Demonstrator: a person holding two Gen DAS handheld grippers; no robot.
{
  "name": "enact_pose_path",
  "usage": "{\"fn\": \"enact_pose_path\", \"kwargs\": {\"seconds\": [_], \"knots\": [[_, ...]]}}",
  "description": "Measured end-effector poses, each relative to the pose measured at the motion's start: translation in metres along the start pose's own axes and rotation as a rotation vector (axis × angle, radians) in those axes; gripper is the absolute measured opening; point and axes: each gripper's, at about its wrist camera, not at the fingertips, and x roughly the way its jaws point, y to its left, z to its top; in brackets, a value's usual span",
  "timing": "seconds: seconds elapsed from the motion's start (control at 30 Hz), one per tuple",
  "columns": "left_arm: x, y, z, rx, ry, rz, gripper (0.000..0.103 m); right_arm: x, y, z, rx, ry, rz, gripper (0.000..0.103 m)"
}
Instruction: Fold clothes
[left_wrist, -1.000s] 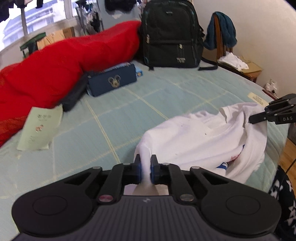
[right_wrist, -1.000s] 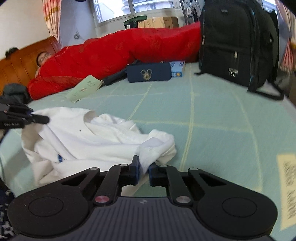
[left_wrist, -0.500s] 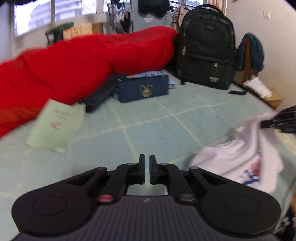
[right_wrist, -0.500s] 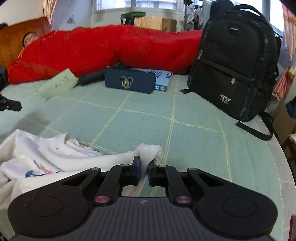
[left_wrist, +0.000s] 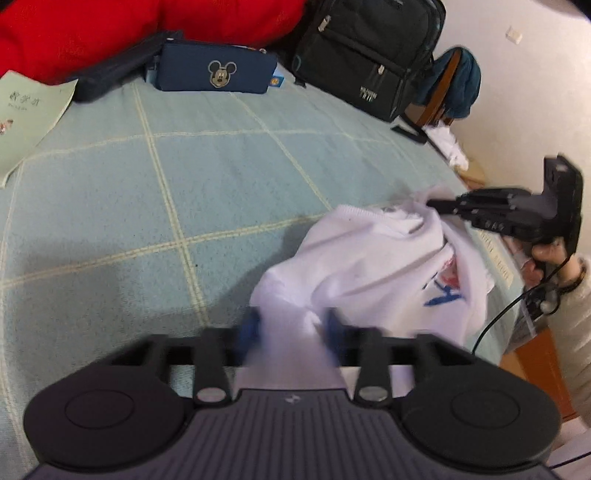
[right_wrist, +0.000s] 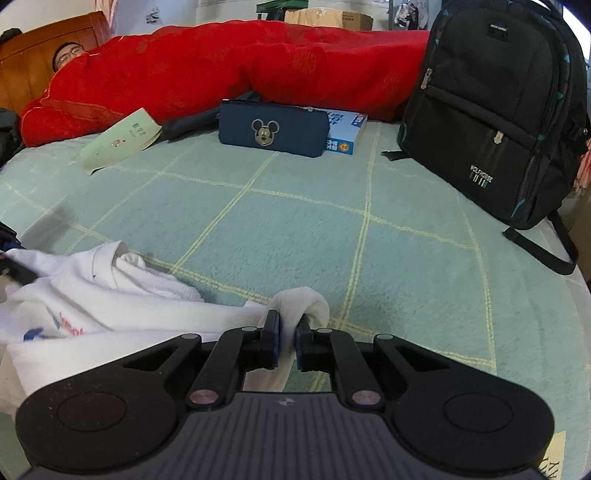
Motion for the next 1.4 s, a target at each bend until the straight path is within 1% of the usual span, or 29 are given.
{"fn": "enact_pose_path", "kwargs": {"seconds": [0.1,0.2,0.33,0.43,0.53,0.63,0.7,0.8,0.87,0.9,0.93,0.97,1.03,1.07,1.1,1.13,1.17,1.2,1.23,1.27,1.33,1.4], "knots": [[-0.011,-0.010,0.006,0.047,-0.080,0.067,0.005,-0.002,0.001,0.002,-0.021,-0.007,0.000,0.011],[-0.026,-0.013,0.018,0.070,-0.180,0.110,0.005,-0.005,0.000,0.014,-0.030,-0.031,-0.004,0.011],[-0.036,-0.010,0.037,0.073,-0.247,0.197,0.005,-0.005,0.000,0.037,-0.043,-0.070,-0.030,0.011],[-0.036,0.001,0.056,0.067,-0.269,0.296,0.005,0.004,-0.005,0.058,-0.044,-0.085,-0.052,0.010],[-0.030,0.018,0.077,0.051,-0.274,0.371,0.005,0.018,-0.013,0.081,-0.047,-0.095,-0.074,0.010],[-0.018,0.038,0.097,0.036,-0.270,0.420,0.005,0.039,-0.024,0.105,-0.030,-0.099,-0.115,0.009],[-0.006,0.051,0.109,0.021,-0.268,0.442,0.005,0.053,-0.034,0.116,-0.012,-0.096,-0.139,0.009],[0.016,0.067,0.121,0.003,-0.259,0.484,0.005,0.077,-0.047,0.125,0.031,-0.085,-0.170,0.008],[0.033,0.076,0.126,-0.004,-0.240,0.500,0.007,0.091,-0.052,0.125,0.062,-0.071,-0.165,0.008],[0.040,0.078,0.125,-0.010,-0.218,0.512,0.014,0.095,-0.053,0.123,0.069,-0.065,-0.161,0.009],[0.047,0.081,0.124,-0.017,-0.195,0.524,0.015,0.098,-0.053,0.121,0.070,-0.057,-0.160,0.009],[0.053,0.084,0.124,-0.024,-0.172,0.537,0.015,0.101,-0.052,0.118,0.069,-0.036,-0.161,0.011],[0.055,0.082,0.118,-0.019,-0.161,0.528,0.019,0.100,-0.052,0.112,0.077,-0.018,-0.158,0.015],[0.052,0.080,0.115,-0.017,-0.160,0.523,0.024,0.097,-0.054,0.109,0.094,-0.016,-0.150,0.018],[0.048,0.077,0.111,-0.017,-0.161,0.520,0.031,0.091,-0.054,0.106,0.108,-0.013,-0.138,0.022],[0.040,0.073,0.107,-0.018,-0.163,0.515,0.036,0.083,-0.054,0.102,0.120,-0.019,-0.127,0.025],[0.032,0.068,0.102,-0.018,-0.166,0.510,0.045,0.074,-0.053,0.099,0.133,-0.026,-0.117,0.027],[0.024,0.063,0.097,-0.019,-0.169,0.504,0.049,0.062,-0.051,0.094,0.144,-0.032,-0.104,0.032],[0.016,0.056,0.089,-0.015,-0.165,0.498,0.050,0.052,-0.049,0.089,0.151,-0.034,-0.089,0.037],[0.008,0.048,0.081,-0.011,-0.159,0.492,0.053,0.038,-0.044,0.081,0.154,-0.038,-0.068,0.039],[-0.008,0.033,0.065,-0.002,-0.146,0.480,0.058,0.015,-0.030,0.065,0.142,-0.036,-0.031,0.048],[-0.023,0.017,0.045,-0.001,-0.139,0.456,0.066,-0.005,-0.013,0.048,0.126,-0.028,-0.005,0.051]]}}
